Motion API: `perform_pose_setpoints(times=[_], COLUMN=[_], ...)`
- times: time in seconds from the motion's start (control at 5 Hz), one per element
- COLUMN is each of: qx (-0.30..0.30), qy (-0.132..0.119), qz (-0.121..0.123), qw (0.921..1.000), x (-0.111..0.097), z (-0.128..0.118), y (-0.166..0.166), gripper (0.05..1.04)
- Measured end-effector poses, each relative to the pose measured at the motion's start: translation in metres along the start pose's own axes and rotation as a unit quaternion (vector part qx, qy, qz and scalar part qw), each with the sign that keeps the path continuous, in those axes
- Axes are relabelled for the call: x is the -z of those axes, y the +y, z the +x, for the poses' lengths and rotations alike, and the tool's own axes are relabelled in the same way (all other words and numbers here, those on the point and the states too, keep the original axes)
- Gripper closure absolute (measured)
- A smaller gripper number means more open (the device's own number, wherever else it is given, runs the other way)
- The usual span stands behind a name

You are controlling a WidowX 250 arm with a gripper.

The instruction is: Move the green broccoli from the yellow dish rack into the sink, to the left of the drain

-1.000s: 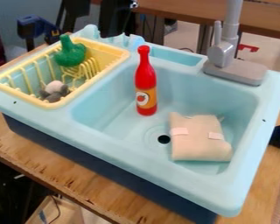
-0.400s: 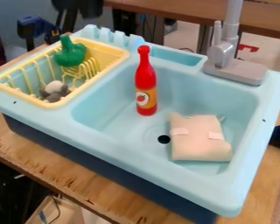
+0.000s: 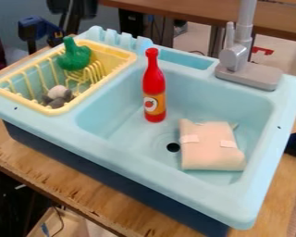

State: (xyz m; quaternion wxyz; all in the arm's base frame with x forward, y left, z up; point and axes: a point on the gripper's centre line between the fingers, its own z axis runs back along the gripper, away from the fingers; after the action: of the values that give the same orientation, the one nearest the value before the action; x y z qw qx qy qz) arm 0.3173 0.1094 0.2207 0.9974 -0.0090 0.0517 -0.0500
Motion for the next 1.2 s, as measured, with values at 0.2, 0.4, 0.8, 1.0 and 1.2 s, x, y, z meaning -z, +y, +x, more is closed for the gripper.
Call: perform_pose_setpoints(times=[0.2,0.4,0.8,1.0,1.2], qx=[-0.011,-0.02,-0.025,-0.03,-0.036], qy=[0.0,-0.007,0.02,0.026,0.044], qz=[-0.002,-0.029,-0.053,-0.052,-0.047], qw=[0.9999,0.9994,0.9981,0.9979,0.9973], x=[0.004,0.013,0.041,0.046,0.057], z=[0.006,0.008,0.025,0.03,0.031], y=[0.015,0.033,0.048,0.052,0.056], gripper=[0.083,0.083,0.083,0.083,0.141])
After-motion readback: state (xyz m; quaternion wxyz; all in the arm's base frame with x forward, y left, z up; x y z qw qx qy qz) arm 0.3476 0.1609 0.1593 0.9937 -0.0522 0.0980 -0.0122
